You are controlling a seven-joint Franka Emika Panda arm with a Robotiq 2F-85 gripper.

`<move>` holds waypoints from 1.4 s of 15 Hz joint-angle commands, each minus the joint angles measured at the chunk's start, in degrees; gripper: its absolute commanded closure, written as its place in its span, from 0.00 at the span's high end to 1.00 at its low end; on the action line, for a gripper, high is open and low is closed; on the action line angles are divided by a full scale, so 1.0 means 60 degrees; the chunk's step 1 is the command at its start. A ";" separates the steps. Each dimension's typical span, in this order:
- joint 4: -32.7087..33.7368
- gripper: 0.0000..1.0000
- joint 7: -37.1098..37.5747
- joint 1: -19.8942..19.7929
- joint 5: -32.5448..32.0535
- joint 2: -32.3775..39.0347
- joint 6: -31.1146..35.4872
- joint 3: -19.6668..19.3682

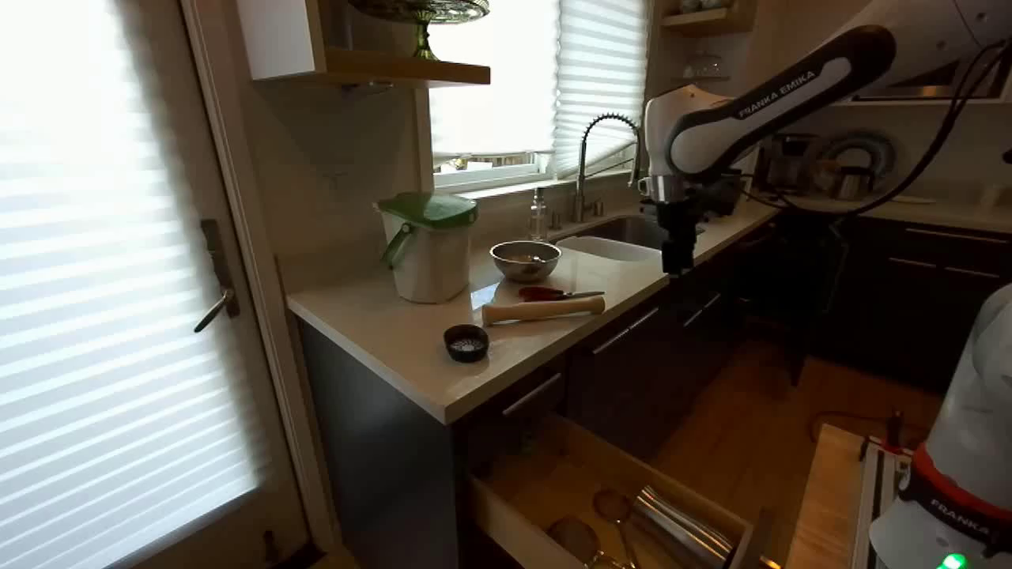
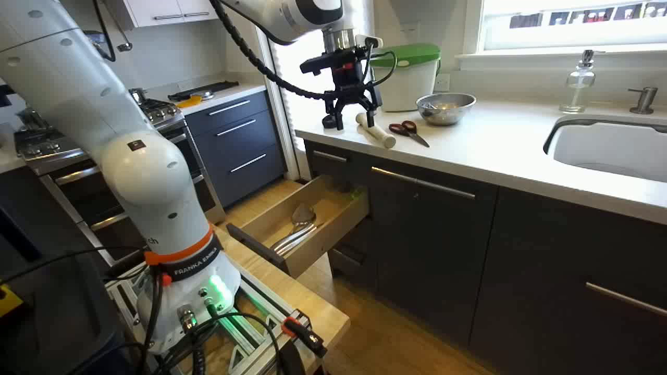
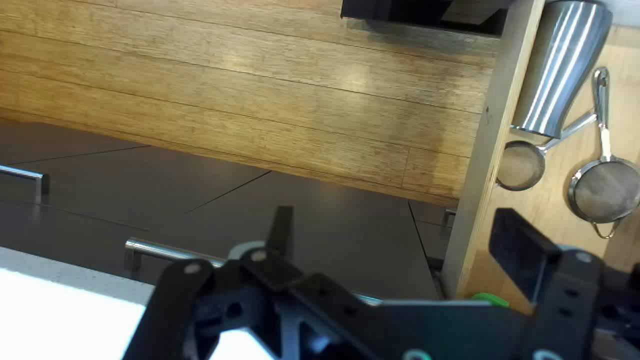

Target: Move the rolling pin and tape to the open drawer

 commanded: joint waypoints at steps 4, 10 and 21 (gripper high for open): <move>0.0012 1.00 0.0008 0.0049 -0.0007 0.0001 -0.0018 -0.0043; 0.0012 1.00 0.0008 0.0050 -0.0007 0.0000 -0.0018 -0.0043; 0.0576 1.00 -0.0975 0.1164 0.0176 0.0357 0.0472 0.0776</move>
